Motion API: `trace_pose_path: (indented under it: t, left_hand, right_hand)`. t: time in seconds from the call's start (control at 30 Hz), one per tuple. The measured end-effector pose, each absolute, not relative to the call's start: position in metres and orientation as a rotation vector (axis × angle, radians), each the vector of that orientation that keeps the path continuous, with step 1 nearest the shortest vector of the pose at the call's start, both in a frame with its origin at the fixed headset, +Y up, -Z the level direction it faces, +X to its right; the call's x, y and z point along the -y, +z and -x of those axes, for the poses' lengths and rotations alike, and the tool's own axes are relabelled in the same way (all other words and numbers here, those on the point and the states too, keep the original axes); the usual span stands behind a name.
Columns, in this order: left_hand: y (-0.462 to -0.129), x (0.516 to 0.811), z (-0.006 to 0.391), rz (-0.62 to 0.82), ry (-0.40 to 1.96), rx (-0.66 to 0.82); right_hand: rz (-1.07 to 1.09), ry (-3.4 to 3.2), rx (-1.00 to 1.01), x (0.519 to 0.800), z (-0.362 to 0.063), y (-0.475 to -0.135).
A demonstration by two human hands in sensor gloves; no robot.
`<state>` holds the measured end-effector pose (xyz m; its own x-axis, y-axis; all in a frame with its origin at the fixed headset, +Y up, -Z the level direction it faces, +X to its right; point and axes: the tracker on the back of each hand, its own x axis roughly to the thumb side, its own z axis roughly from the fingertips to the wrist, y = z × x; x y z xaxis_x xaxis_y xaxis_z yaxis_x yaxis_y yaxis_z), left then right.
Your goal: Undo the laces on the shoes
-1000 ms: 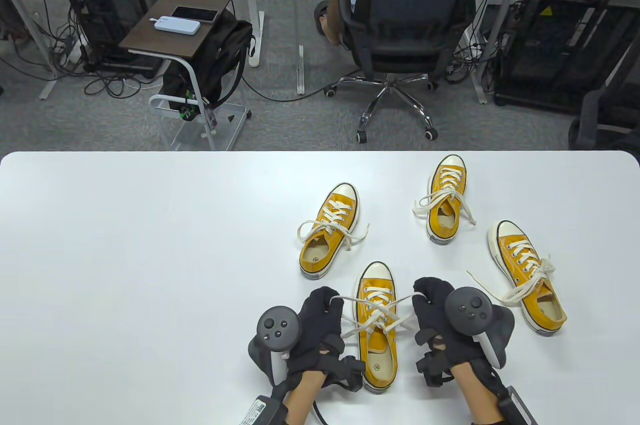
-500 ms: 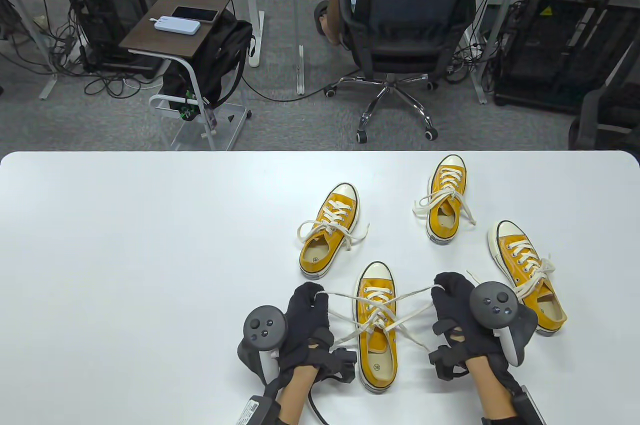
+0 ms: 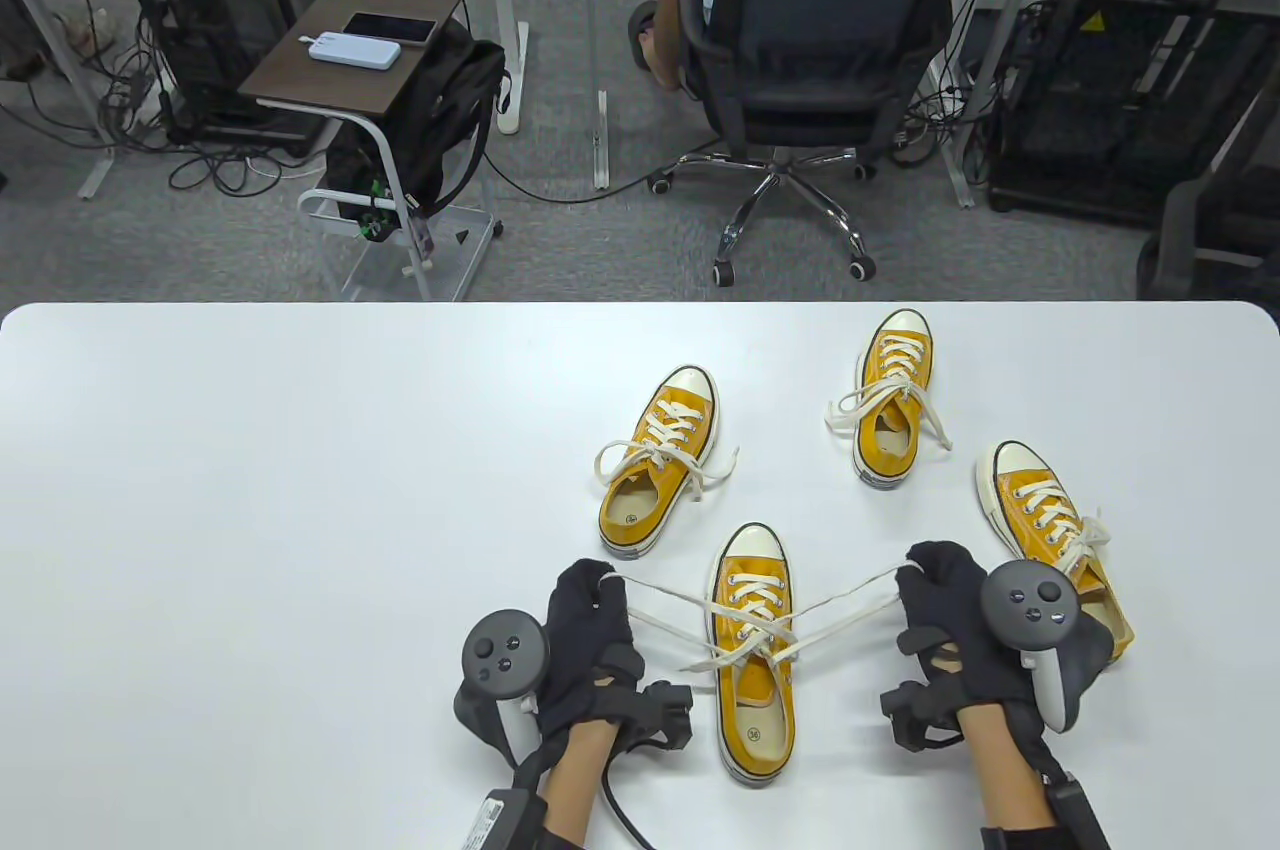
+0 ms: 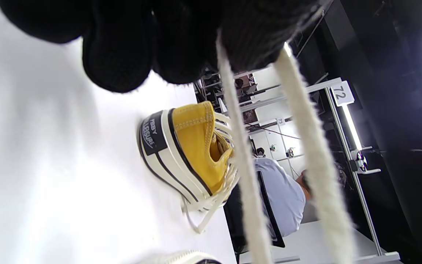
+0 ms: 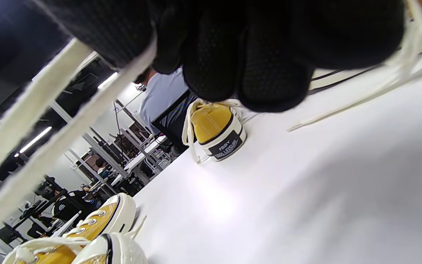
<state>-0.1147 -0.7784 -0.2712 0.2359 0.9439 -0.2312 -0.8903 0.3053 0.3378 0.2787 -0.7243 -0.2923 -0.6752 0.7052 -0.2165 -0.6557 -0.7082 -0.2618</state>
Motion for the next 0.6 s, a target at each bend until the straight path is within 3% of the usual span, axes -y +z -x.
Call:
trace_pose_path:
  t: [0.6]
  left_hand:
    - [-0.268,0.778,0.142,-0.204,1.241,-0.541]
  right_hand:
    - [0.548,2.171,0.263,0.727,-0.316,-0.289]
